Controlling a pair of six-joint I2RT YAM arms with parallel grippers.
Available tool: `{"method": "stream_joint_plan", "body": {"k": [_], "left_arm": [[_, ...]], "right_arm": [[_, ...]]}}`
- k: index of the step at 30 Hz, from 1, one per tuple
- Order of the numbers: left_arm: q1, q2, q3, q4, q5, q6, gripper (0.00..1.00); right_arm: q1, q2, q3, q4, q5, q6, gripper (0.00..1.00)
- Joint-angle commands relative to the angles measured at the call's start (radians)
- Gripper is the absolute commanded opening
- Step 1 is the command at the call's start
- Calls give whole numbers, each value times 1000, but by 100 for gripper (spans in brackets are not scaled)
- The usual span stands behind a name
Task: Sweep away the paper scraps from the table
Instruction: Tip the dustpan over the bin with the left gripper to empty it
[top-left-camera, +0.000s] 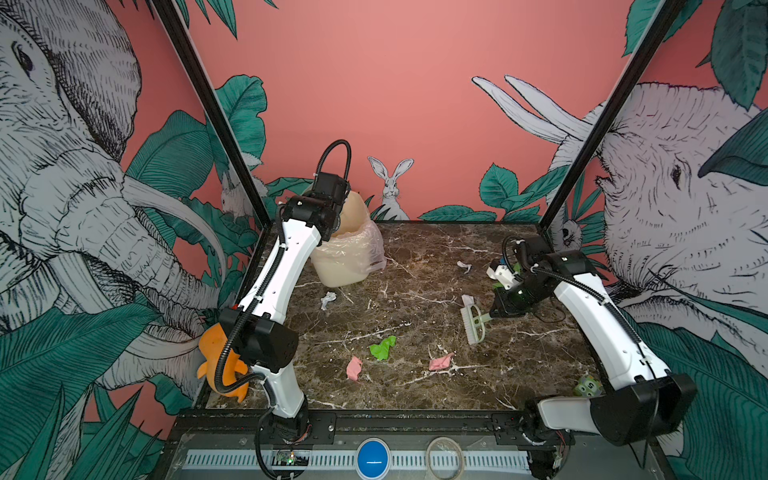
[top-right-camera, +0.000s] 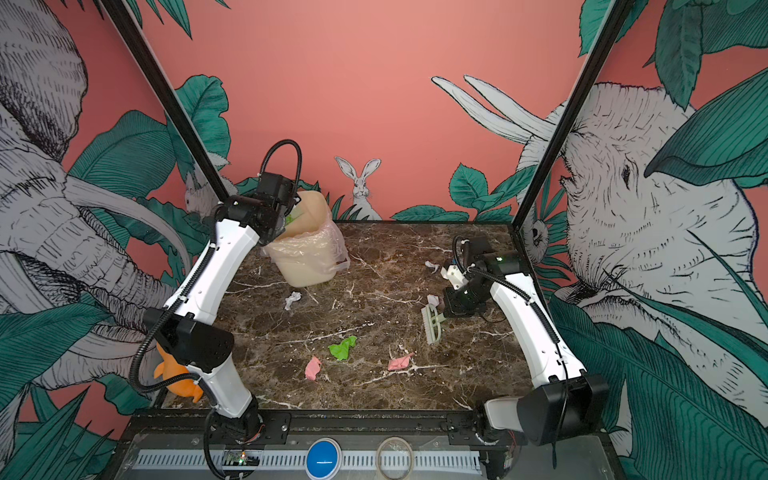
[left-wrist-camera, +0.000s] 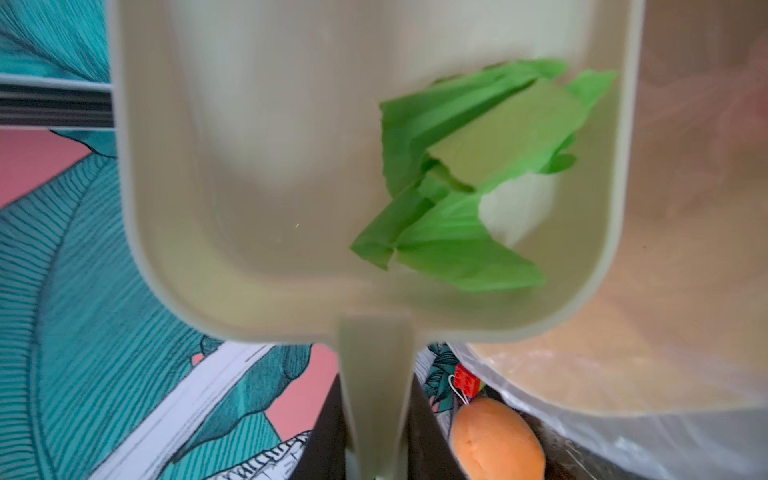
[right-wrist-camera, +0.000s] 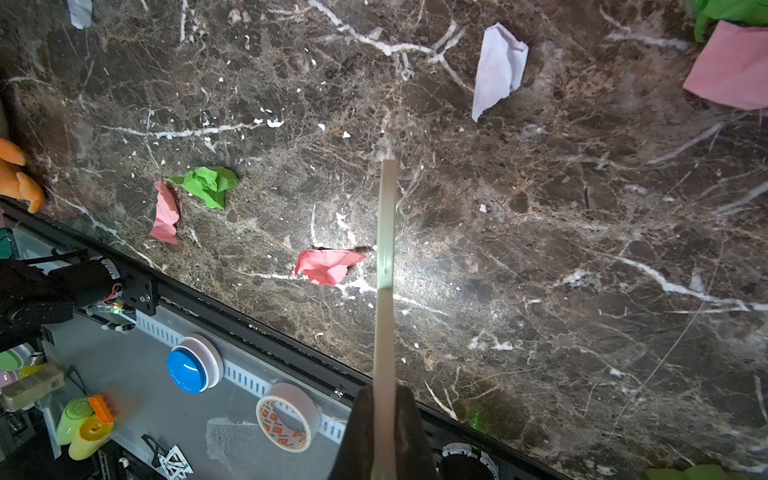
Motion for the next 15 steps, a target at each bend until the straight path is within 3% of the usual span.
{"method": "stream_joint_plan", "body": {"k": [1,8,15], "left_arm": [[-1,-51,-48,108,-102,133,1],[-45,-84,-199,322,-213,354,1],[-65,-104,-263,475,-250,507,1]], "right_arm": [[-5,-7,-24,6,-31,0,0],[-6,-9,-35,16,-40,-4,0],[-6,-8,-48,30,-43,-4,0]]}}
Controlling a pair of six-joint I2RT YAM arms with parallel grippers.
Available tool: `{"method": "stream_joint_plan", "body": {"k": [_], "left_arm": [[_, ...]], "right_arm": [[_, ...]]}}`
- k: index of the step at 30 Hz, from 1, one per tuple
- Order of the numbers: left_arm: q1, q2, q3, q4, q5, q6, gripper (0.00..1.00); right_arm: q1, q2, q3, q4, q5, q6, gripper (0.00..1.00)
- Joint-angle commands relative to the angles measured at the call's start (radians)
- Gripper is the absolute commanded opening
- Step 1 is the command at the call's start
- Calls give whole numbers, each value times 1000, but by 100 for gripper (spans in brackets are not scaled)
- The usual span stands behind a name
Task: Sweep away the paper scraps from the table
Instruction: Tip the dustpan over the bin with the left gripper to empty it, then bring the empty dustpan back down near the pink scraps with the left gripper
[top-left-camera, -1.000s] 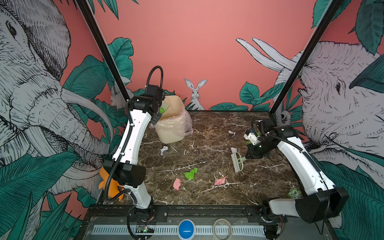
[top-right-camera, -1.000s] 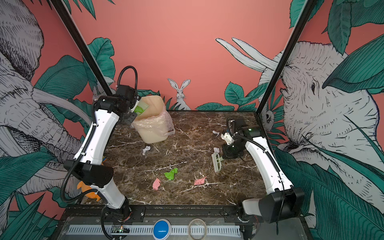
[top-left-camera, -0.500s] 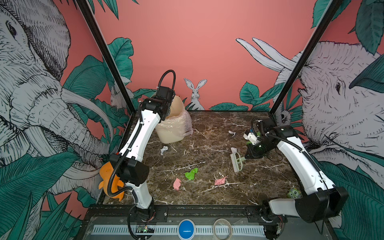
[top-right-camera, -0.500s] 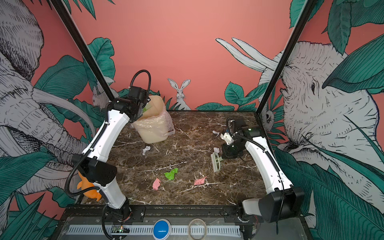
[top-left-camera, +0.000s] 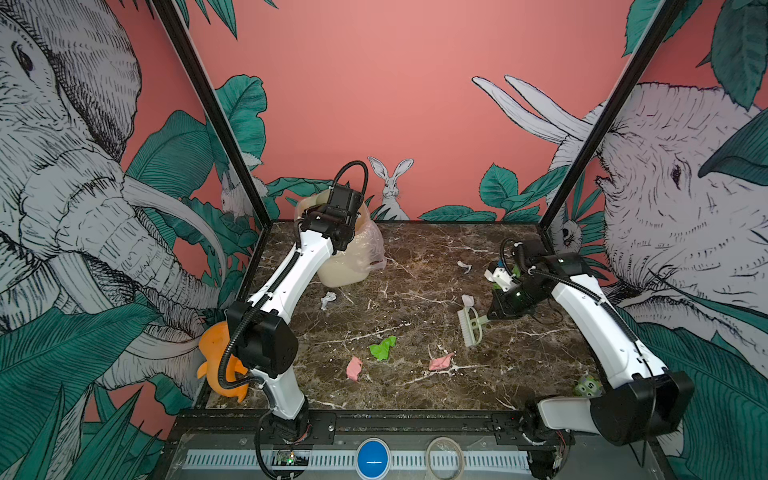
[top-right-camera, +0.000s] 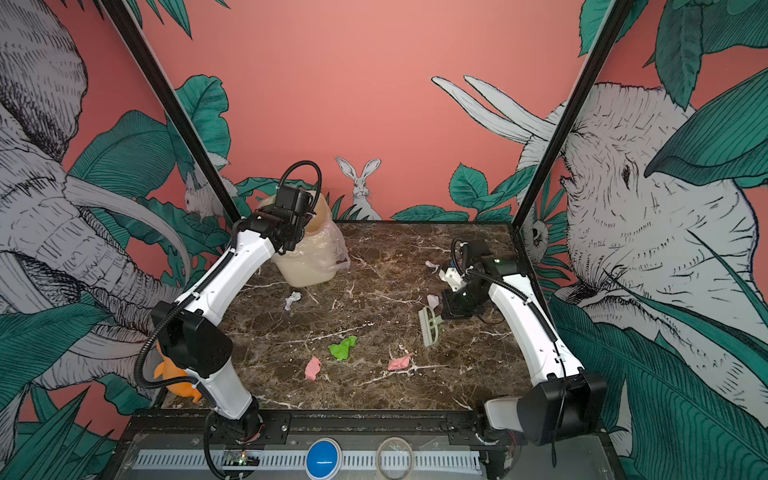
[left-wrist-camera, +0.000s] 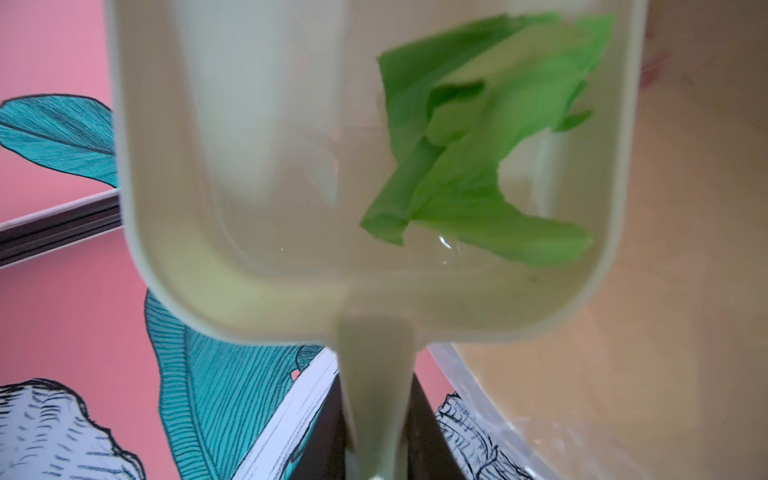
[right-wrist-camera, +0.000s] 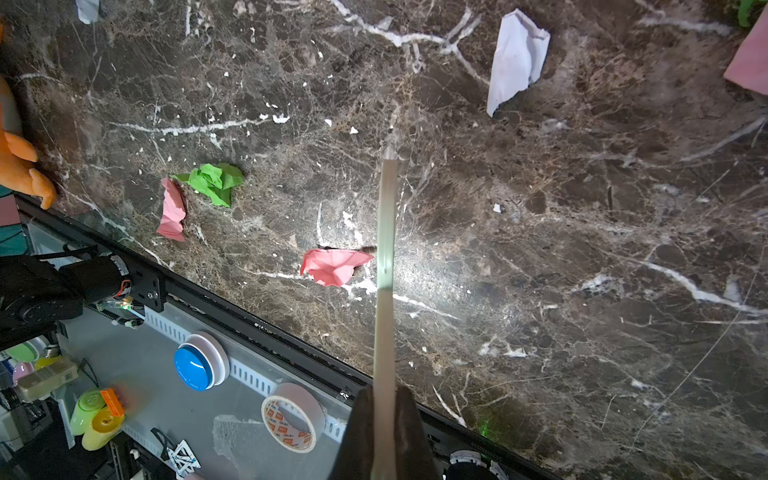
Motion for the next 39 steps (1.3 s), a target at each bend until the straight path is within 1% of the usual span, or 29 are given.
{"method": "stream_joint_plan", "body": {"k": [1,4,10,14,17,19,22,25,29,32,36,39], "left_arm": [[-4,-72,-33,134,-49,126,1],[-15,-83,-81,199,-63,183,1],[-17,-109,-115,243,-71,220,1],[-17,-118,-112,250,-74,218,1],[-18,-115,-89,231,-74,182,2],[-17,-111,-52,185,-59,116,2],[-21,-105,32,81,-24,-34,2],[-42,-117,107,-31,42,-177,2],[-93,-135,187,-191,171,-380,2],[-144,-159,178,-252,274,-493,2],[-216,-192,114,-283,377,-602,2],[-254,-212,50,-297,455,-680,2]], "right_arm": [[-5,-6,-8,2,-19,-5,0],[-6,-6,-8,-1,-18,-8,0],[-5,-2,-5,-5,-16,-14,0],[-6,3,-3,0,-22,-13,0],[-6,2,-7,9,-25,-13,0],[-4,2,-8,13,-35,-13,0],[17,-2,-52,19,-47,-4,0],[75,-10,-71,38,-52,24,0],[177,-22,-76,81,-84,96,0],[250,-36,-63,115,-95,165,0],[342,-43,-50,128,-88,229,0],[410,-47,-85,173,-101,284,0]]}}
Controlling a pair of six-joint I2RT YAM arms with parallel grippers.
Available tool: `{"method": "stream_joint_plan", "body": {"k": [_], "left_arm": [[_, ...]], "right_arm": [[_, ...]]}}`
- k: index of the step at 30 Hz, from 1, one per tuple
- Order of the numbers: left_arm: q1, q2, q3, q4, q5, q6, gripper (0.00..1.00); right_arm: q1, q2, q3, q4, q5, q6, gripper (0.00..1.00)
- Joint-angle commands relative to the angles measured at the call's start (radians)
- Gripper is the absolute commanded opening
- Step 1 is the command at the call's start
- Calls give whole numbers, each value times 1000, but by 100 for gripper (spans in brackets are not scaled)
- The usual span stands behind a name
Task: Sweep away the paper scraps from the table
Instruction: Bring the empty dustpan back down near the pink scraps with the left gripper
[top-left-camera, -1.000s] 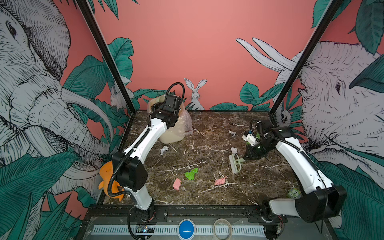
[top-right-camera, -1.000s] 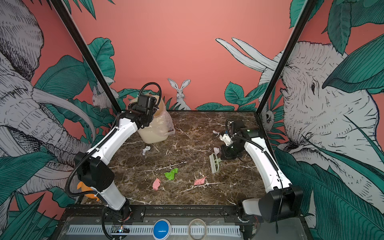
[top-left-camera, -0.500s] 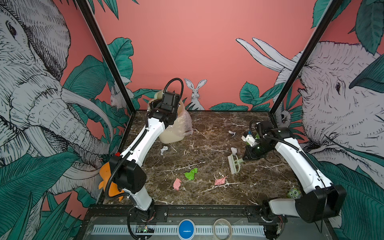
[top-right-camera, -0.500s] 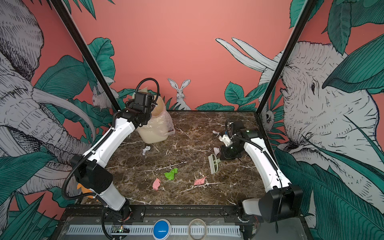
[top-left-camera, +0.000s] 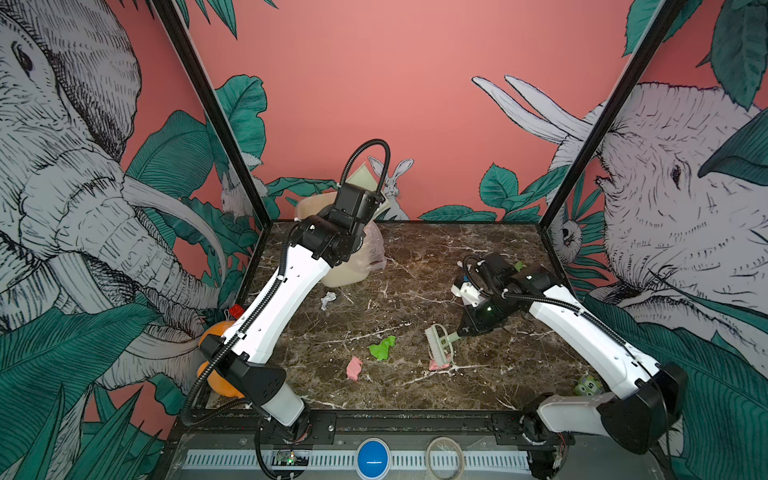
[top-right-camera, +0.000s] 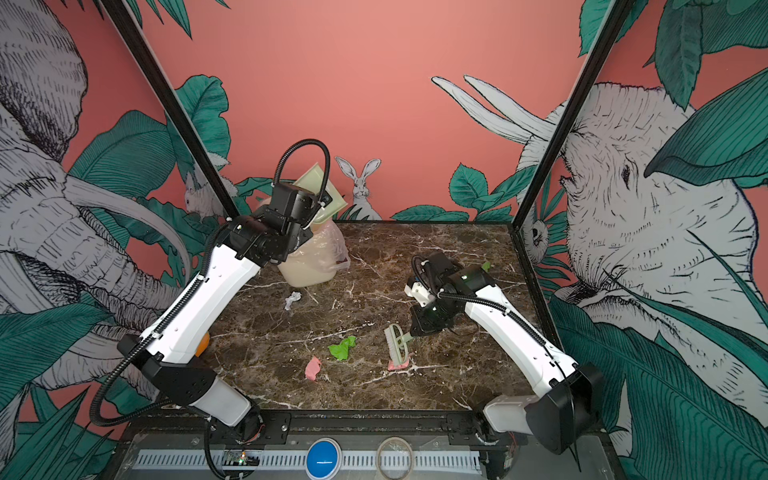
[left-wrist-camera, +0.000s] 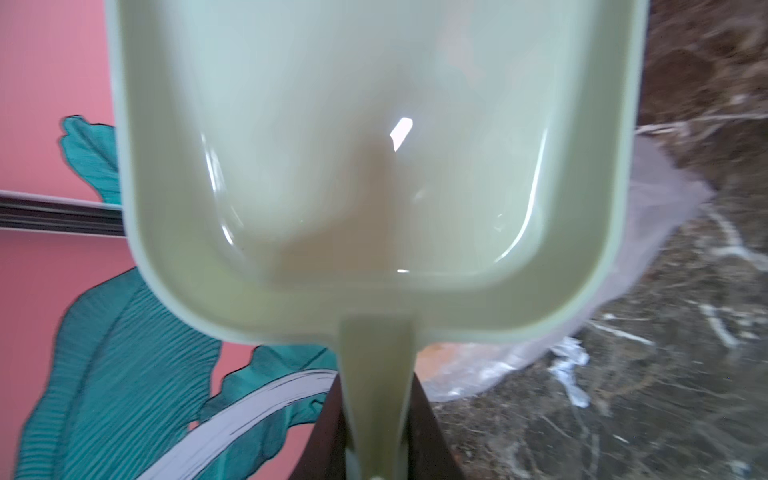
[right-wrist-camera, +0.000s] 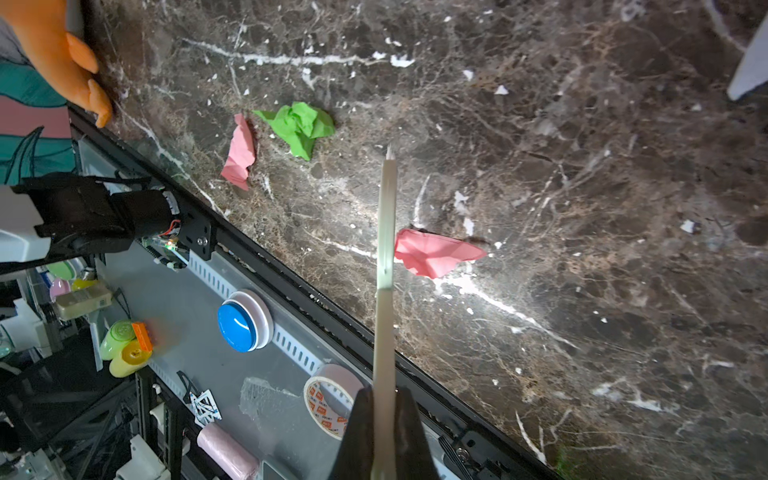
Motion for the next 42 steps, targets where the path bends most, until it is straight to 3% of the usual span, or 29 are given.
{"method": "stream_joint_plan", "body": {"k": [1,8,14,29,42], "left_arm": [[-33,-42,-73,-78,162,-168,2],[-63,-101,-252,-73,332,-304,2],[-114,-134,-363,-63,431,-369,4],[-246,-160,-576,-42,579,-449,5],[-335,-141,-723,54,720,-516,5]], "right_arm": [[71,-24,-28,60,-25,96,0],[187,-23,-159,200,-26,221,0],[195,-6,-191,147,63,197,0],[7,-41,-111,-175,302,5,0],[-17,-83,67,-336,392,-19,0]]}}
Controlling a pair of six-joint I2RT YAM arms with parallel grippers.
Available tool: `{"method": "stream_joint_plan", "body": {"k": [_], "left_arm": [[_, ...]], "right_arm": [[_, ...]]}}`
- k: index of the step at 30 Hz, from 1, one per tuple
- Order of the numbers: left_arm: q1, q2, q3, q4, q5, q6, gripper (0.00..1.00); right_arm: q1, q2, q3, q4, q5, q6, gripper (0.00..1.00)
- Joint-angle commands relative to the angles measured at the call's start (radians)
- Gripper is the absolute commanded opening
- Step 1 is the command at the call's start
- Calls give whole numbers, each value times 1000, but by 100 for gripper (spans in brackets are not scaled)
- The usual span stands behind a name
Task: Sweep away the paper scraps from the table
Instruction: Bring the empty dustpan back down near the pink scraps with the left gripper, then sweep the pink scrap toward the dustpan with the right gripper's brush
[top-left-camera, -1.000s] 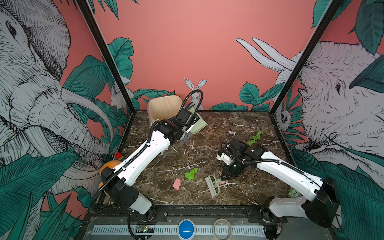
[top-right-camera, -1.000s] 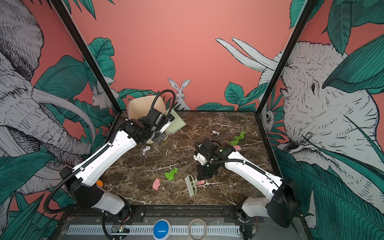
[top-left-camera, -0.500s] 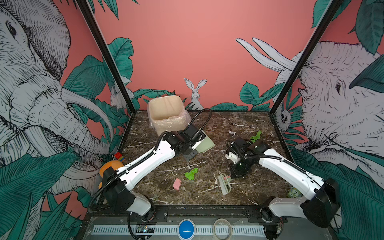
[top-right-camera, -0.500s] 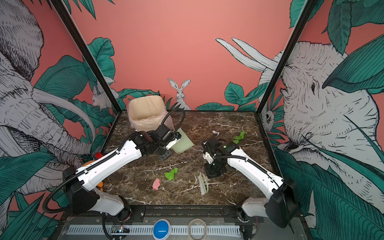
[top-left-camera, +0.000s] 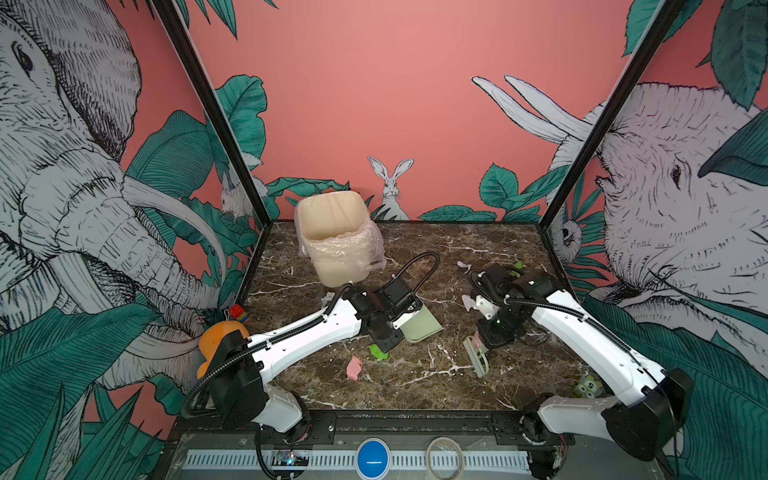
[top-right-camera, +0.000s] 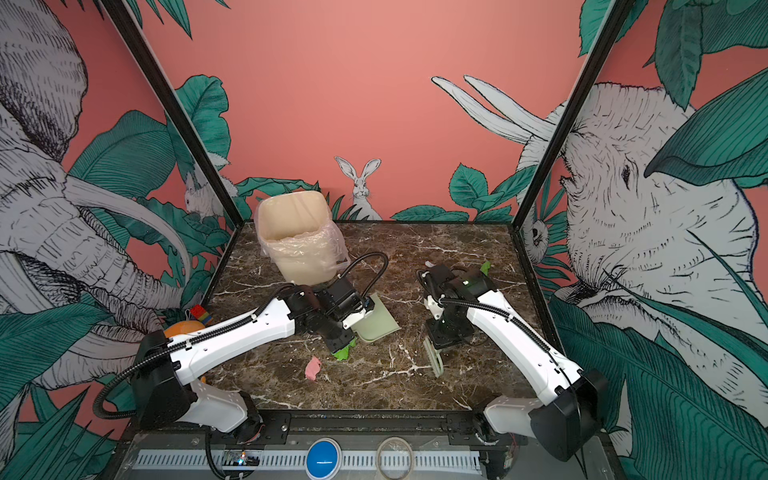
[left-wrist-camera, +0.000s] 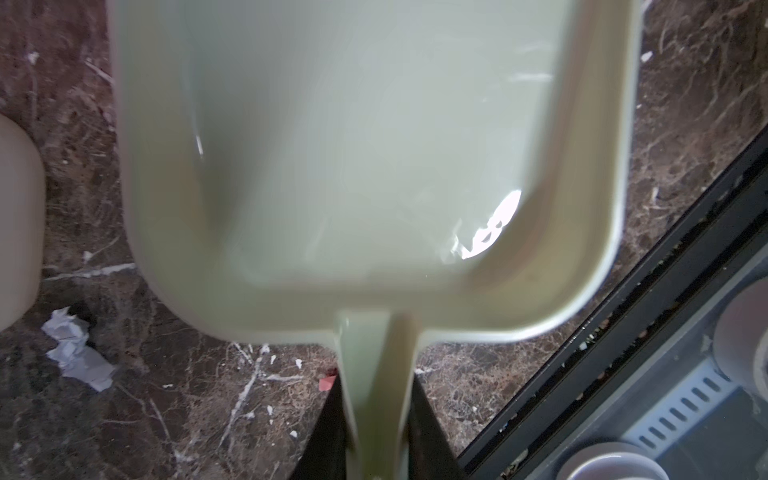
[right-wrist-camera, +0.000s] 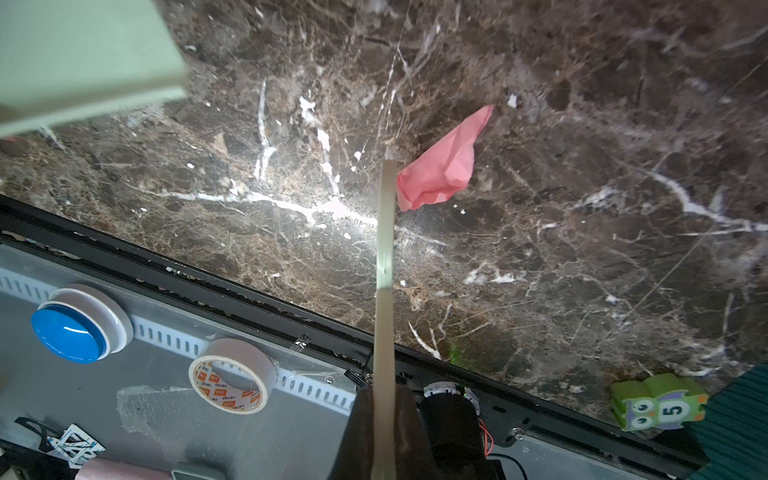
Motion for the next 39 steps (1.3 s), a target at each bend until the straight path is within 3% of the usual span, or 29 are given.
{"method": "stream_joint_plan", "body": {"k": [1,6,9,16,26,39], "left_arm": [[-13,-18,-24,44,66,-28,5],[-59,39,-21,72,116,4,5],[-94,86,-17,88,138,17,5],[-141,145,-19,108,161,56,5],[-167,207,6,103,111,141,5],[-185,301,78,123,47,158,4]], "right_arm": [[-6,-44,92,-129,56,-16,0],[-59,-41,130,-191,157,-54,0],[-113,-37,113,-142,141,-59,0],[-141,39,84,-77,228,-33,0],[-141,85,34,15,186,-8,0],[-141,80,-46,71,121,17,0]]}}
